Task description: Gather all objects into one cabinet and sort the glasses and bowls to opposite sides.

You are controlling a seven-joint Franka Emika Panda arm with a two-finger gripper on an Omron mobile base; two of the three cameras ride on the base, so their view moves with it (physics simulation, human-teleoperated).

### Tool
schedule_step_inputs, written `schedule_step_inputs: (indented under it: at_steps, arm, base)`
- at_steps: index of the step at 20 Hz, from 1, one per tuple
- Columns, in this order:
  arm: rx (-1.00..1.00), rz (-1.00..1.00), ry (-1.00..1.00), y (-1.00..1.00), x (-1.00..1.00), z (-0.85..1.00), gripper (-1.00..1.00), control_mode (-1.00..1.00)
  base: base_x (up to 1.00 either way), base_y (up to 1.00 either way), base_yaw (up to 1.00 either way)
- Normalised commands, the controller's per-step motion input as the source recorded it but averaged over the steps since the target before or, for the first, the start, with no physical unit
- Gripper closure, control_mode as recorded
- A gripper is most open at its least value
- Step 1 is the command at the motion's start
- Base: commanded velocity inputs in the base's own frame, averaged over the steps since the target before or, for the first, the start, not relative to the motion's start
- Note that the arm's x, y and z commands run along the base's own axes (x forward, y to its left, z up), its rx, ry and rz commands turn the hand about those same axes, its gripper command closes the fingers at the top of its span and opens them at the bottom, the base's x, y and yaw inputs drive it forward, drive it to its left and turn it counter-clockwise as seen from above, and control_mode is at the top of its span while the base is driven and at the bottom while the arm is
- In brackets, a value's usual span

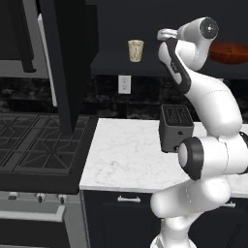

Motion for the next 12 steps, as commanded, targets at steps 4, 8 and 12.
schedule_step_inputs:
  at_steps: [4,8,12]
  arm:
    - [0.0,0.0,0.0,0.0,0.0,0.0,1.0,1.0]
    - [0.0,0.06,-0.12,0.0,-0.01,-0.03,1.0,-1.0]
    - [0.0,0.16,-0.23,0.0,0.0,-0.17,1.0,-1.0]
  base:
    - [0.0,0.0,0.0]
    - [0.0,0.0,0.0]
    - [0.0,0.0,0.0]
